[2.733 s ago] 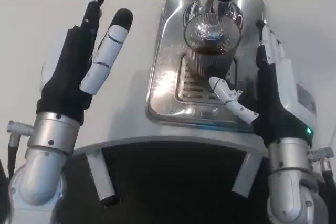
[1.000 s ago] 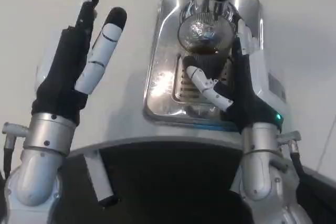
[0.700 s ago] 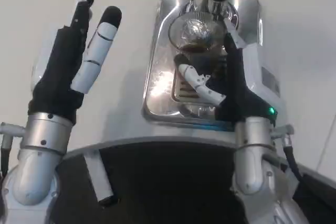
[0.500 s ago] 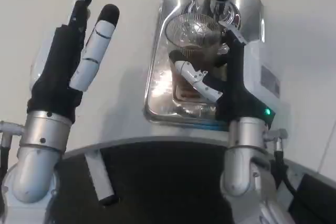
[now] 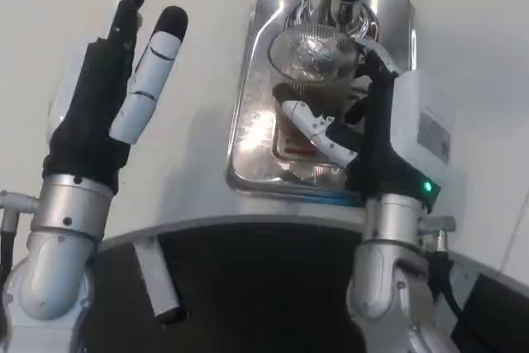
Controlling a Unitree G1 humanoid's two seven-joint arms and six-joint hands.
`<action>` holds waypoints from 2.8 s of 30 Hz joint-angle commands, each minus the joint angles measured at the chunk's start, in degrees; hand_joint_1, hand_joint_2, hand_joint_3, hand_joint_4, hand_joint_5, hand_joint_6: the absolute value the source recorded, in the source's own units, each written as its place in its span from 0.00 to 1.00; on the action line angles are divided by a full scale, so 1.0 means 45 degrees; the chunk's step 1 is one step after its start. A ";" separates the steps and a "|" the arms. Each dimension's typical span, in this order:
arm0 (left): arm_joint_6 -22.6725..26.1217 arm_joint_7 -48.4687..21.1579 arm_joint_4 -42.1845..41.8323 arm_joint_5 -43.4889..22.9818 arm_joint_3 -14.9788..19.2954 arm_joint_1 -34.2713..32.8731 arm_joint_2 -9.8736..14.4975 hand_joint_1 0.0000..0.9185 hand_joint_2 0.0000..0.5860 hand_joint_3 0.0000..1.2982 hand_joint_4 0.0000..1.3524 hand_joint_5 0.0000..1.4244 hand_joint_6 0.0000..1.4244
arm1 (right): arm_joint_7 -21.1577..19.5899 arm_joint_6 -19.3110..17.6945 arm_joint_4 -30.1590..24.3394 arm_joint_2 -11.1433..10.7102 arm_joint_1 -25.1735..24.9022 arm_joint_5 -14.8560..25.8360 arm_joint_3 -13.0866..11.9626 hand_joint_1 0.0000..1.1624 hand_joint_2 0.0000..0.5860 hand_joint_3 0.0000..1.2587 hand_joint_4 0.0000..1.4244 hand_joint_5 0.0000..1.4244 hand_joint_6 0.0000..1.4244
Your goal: Grasp the cup under the faucet to collect the drink, then remove the cup.
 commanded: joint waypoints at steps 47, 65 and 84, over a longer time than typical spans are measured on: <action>0.0065 0.0282 -0.0228 0.0586 -0.0047 0.0721 0.0056 0.00 0.38 0.00 0.00 0.00 0.00 | 0.0515 -0.0043 -0.2177 0.0023 0.1159 -0.0295 0.0094 1.00 0.52 0.61 0.56 0.61 0.87; -0.0758 -0.0793 0.1506 0.4412 -0.0532 0.1572 0.4749 0.00 0.32 0.00 0.00 0.00 0.00 | 0.1598 -0.0249 -0.4050 -0.0552 0.2372 -0.0260 0.0454 1.00 0.50 0.62 0.57 0.62 0.86; -0.1549 -0.0832 0.0964 0.6619 -0.1272 0.2152 0.6302 0.00 0.26 0.00 0.00 0.00 0.00 | 0.3329 -0.0831 -0.6868 -0.1205 0.4515 -0.0142 0.0621 1.00 0.49 0.63 0.57 0.62 0.86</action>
